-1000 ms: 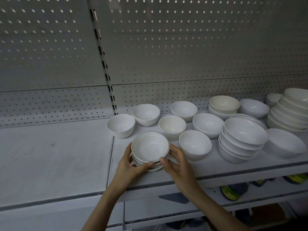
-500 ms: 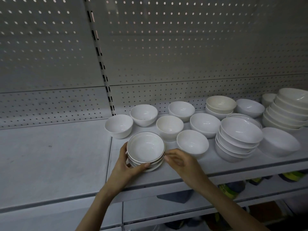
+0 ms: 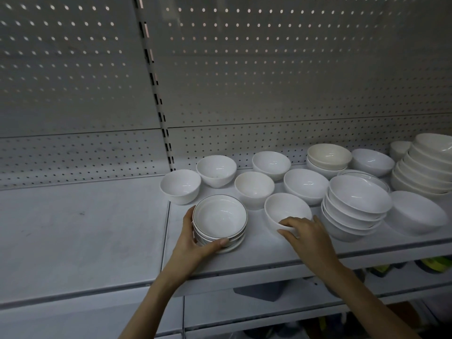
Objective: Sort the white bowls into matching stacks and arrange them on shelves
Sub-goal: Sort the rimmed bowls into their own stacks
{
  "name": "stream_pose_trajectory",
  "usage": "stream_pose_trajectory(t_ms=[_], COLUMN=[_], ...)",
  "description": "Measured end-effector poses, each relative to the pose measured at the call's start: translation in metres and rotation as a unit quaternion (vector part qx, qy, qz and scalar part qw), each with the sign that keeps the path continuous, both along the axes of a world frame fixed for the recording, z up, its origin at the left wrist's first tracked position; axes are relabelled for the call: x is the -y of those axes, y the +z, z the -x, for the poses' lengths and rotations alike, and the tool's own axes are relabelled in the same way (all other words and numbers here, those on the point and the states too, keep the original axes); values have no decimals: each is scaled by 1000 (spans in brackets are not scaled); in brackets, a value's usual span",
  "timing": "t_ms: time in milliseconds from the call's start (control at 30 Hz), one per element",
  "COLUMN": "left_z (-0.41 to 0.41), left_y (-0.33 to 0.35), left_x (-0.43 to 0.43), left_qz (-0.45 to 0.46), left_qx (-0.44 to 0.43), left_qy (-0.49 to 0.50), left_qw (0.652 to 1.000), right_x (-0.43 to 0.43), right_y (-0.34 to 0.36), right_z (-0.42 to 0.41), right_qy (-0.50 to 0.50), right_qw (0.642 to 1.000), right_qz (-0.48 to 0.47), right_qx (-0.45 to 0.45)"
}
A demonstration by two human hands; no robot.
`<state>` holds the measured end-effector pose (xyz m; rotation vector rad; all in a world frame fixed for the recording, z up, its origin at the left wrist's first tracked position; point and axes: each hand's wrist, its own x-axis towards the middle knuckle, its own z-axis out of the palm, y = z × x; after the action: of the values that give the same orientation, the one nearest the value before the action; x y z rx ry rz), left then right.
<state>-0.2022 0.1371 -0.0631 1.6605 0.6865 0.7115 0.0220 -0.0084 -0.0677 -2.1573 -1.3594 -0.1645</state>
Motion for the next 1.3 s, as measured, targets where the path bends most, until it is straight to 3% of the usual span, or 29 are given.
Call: stream_pose_trajectory(t_ms=[367,433,567,700,1000,1167,1300], left_z=[4,5,7,-5,-36,-48,-63], left_y=[10,16,41,72,95,97,99], left_x=[-3,-2,2,8,-2,-10,-22], left_qz=[-2,1,-85,-157,-42,-46,-50], left_qx=[-25,-33,-5,10,-46,-34,-30], left_qy=[-25,8,66,-15,-209,-177,-154], left_qw=[999,999,994,987,976,983,986], right_x=[8,8,10,10,8,-3,-17], right_y=[17,25,49,74,92,99,105], right_z=[0,1,9,25,63,60,46], right_qy=[-27,-25,9,29,77,112,123], right_qw=[996,995,989,982,972,969,951], right_qz=[-23,-30,-67,-99,-173,-200,-253], right_qx=[-78,-91,-134,-161,-141,-95,-130])
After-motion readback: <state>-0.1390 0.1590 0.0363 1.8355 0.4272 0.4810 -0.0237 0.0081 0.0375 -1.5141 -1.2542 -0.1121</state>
